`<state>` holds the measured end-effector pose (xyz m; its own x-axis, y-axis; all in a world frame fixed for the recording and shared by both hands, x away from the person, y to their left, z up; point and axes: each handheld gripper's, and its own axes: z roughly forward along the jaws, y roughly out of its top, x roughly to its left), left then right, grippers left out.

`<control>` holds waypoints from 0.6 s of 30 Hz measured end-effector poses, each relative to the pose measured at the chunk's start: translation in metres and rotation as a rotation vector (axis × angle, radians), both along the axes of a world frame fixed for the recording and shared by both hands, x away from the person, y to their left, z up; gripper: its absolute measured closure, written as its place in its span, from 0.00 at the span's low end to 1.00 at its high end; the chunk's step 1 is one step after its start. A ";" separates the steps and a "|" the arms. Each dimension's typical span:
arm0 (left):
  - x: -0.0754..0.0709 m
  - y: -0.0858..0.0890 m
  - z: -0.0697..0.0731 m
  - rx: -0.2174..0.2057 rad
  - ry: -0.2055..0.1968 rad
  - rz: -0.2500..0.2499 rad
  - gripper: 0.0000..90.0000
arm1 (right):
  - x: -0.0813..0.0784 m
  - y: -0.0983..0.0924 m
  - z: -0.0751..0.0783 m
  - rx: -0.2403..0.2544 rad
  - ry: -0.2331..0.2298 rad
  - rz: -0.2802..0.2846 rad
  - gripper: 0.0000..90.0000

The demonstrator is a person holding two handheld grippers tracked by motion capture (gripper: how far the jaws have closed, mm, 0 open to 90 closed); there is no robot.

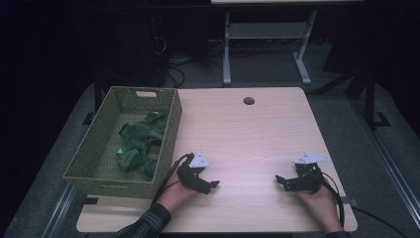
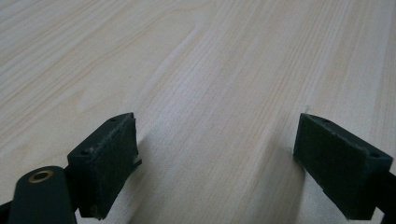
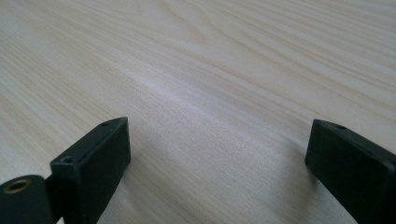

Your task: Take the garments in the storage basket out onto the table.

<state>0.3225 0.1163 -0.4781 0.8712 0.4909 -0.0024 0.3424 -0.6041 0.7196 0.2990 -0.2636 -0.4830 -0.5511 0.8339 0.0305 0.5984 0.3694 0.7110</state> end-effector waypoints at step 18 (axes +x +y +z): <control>0.004 0.000 0.014 0.008 0.017 0.027 0.15 | -0.001 0.000 0.000 -0.001 -0.003 -0.003 0.07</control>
<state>0.3263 0.1165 -0.4644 0.8576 0.5142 -0.0125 0.3704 -0.6005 0.7087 0.2983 -0.2636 -0.4831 -0.5483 0.8358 0.0284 0.5977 0.3680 0.7123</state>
